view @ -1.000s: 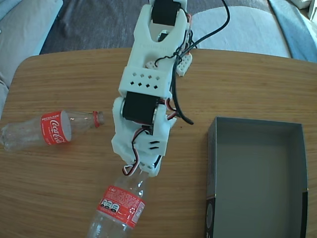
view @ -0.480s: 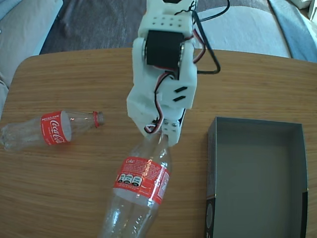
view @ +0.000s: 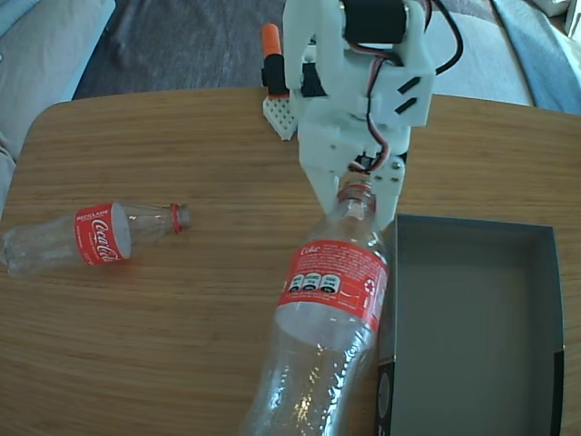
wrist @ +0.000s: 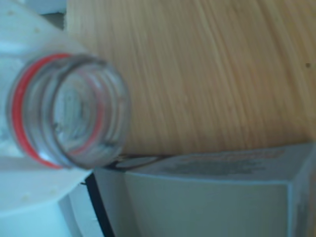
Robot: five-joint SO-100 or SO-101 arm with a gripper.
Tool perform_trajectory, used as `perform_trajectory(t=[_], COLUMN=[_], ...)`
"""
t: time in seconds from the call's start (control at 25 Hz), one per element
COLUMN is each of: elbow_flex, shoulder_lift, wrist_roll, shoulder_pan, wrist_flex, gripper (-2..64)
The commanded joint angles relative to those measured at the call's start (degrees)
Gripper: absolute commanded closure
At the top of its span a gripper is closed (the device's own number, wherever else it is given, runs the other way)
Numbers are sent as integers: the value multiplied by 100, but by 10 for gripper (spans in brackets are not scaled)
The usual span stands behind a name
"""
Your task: Grasp the bottles and put them in the box.
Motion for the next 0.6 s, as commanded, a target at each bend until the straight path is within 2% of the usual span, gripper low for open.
perform_trajectory(t=[0.0, 0.24, 0.56], elbow_flex=[-325, -448, -334], shoulder_lift=[255, 167, 132], wrist_roll=[439, 1538, 1793], shoulder_pan=[-343, -1187, -1617], wrist_flex=[0, 9, -35], gripper=[618, 619, 619])
